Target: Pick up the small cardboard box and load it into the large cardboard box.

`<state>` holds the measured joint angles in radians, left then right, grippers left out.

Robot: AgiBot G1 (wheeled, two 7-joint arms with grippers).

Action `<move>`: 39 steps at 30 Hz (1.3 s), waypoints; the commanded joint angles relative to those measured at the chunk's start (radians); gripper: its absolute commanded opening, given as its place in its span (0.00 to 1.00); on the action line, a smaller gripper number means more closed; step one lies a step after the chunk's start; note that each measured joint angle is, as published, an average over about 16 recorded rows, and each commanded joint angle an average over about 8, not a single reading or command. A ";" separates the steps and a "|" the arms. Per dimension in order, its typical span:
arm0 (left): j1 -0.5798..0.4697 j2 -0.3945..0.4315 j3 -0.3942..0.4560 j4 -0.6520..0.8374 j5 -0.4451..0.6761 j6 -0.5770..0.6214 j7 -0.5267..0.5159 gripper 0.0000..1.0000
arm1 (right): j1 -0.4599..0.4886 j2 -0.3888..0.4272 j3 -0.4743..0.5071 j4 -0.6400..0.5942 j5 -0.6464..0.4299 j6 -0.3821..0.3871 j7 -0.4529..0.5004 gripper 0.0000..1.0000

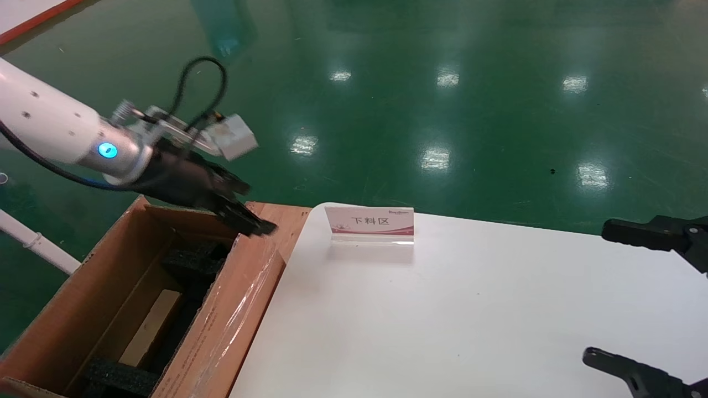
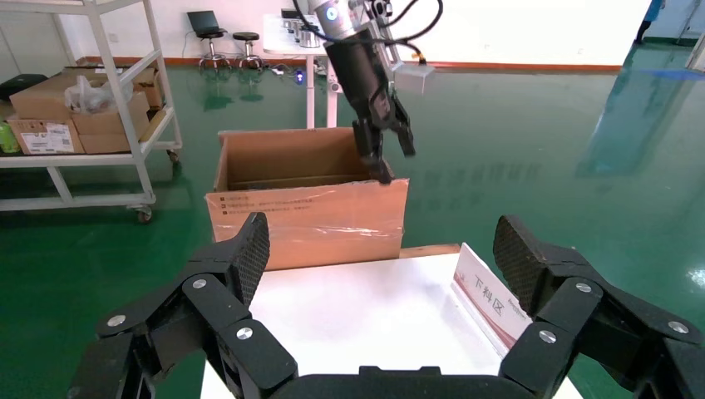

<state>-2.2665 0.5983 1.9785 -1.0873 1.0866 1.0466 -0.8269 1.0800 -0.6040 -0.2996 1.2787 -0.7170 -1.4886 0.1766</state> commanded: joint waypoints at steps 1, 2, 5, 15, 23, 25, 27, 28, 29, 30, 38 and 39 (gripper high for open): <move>0.049 0.001 -0.069 -0.008 -0.015 0.018 0.026 1.00 | 0.000 0.000 0.000 0.000 0.000 0.000 0.000 1.00; 0.072 0.001 -0.103 -0.012 -0.022 0.027 0.039 1.00 | 0.000 0.000 0.000 0.000 0.000 0.000 0.000 1.00; 0.145 0.002 -0.207 -0.024 -0.043 0.055 0.078 1.00 | 0.000 0.000 0.000 0.000 0.000 0.000 0.000 1.00; 0.388 0.004 -0.552 -0.064 -0.116 0.146 0.208 1.00 | -0.001 -0.001 0.002 0.000 -0.001 0.000 0.001 1.00; 0.581 0.006 -0.828 -0.096 -0.174 0.219 0.312 1.00 | -0.001 -0.001 0.004 0.001 -0.003 -0.001 0.002 1.00; 0.630 0.007 -0.898 -0.104 -0.188 0.237 0.338 1.00 | -0.002 -0.002 0.005 0.001 -0.003 -0.002 0.003 1.00; 0.678 0.007 -0.967 -0.112 -0.203 0.256 0.364 1.00 | -0.002 -0.002 0.006 0.001 -0.004 -0.002 0.003 1.00; 0.703 0.008 -1.002 -0.116 -0.210 0.265 0.377 1.00 | -0.002 -0.002 0.006 0.001 -0.004 -0.002 0.003 1.00; 0.727 0.008 -1.036 -0.120 -0.217 0.274 0.390 1.00 | -0.002 -0.002 0.006 0.002 -0.004 -0.002 0.003 1.00; 0.751 0.008 -1.071 -0.124 -0.224 0.283 0.403 1.00 | -0.002 -0.002 0.007 0.002 -0.005 -0.002 0.004 1.00; 0.945 0.010 -1.347 -0.156 -0.282 0.356 0.507 1.00 | -0.003 -0.003 0.009 0.002 -0.006 -0.003 0.005 1.00; 0.969 0.010 -1.381 -0.160 -0.289 0.365 0.520 1.00 | -0.003 -0.003 0.010 0.003 -0.007 -0.003 0.005 1.00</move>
<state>-1.2972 0.6088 0.5970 -1.2474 0.7971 1.4118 -0.3071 1.0772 -0.6074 -0.2899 1.2812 -0.7236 -1.4919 0.1819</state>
